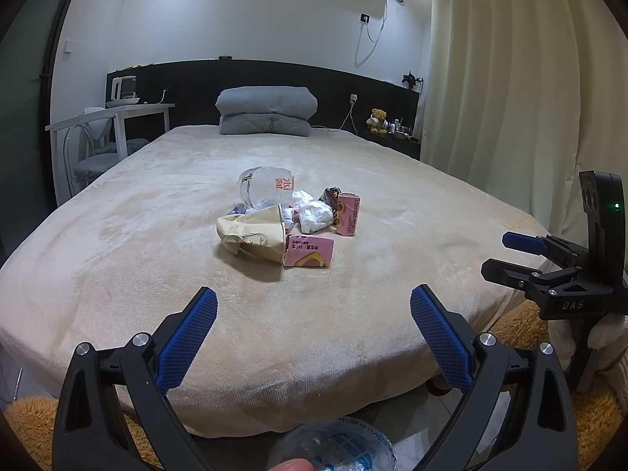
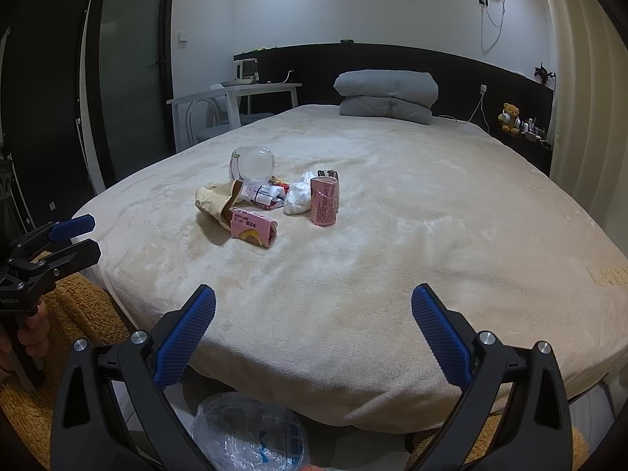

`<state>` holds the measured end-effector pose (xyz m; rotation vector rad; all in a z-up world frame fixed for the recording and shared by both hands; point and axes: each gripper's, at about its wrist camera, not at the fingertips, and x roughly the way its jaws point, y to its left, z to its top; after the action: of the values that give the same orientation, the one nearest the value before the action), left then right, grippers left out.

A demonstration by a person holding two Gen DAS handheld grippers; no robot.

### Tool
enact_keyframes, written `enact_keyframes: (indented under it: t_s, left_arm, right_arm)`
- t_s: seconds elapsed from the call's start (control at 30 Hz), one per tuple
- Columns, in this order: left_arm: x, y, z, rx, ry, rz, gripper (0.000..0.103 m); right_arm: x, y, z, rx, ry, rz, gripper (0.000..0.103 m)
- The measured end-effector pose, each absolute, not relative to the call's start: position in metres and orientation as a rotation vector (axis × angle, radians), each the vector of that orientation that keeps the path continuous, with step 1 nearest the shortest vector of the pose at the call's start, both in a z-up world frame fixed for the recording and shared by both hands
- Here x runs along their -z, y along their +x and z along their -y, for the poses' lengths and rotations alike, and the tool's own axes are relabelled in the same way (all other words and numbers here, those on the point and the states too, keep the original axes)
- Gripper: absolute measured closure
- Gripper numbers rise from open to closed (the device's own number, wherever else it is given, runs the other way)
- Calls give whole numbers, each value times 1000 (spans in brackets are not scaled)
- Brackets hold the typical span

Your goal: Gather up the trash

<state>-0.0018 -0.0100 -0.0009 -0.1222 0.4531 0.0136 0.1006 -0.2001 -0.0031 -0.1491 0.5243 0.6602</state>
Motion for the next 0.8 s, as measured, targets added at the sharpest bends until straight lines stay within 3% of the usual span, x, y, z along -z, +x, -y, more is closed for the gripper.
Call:
enact_keyframes:
  t_s: [0.8]
  left_arm:
    - [5, -2, 8, -13, -126, -462, 6]
  right_arm:
    - [2, 96, 203, -675, -127, -509, 4]
